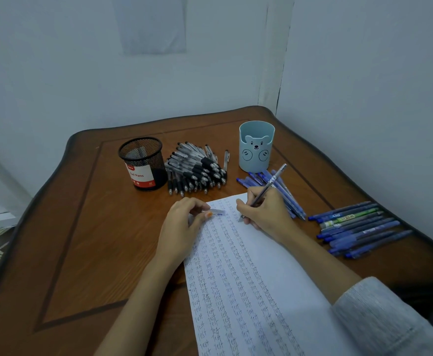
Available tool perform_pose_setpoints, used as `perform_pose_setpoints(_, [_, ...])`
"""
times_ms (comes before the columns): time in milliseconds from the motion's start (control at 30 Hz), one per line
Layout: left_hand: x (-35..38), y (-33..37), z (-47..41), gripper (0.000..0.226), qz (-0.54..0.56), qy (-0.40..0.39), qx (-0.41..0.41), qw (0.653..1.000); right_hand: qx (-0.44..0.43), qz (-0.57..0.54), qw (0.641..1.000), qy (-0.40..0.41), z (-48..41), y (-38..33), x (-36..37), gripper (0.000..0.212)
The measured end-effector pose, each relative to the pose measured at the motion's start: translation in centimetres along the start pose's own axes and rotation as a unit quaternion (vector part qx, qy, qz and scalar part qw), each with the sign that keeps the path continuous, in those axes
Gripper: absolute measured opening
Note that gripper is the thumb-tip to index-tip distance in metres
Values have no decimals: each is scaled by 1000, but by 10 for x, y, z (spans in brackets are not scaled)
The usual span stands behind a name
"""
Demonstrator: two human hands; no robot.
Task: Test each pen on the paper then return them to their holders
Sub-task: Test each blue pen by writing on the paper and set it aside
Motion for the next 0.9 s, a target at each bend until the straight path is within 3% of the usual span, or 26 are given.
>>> perform_pose_setpoints(900, [0, 1, 1, 5, -2, -5, 8, 1000, 5, 9, 1000, -1, -2, 1, 0, 32])
Point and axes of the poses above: each hand's wrist, its own z-axis away from the middle knuckle, its own x-axis out of the palm, y = z × x, the point moved 6 cm from there along -z, towards the middle knuckle, and after that the axes turned 12 degrees about x, right-handed, at the moved point
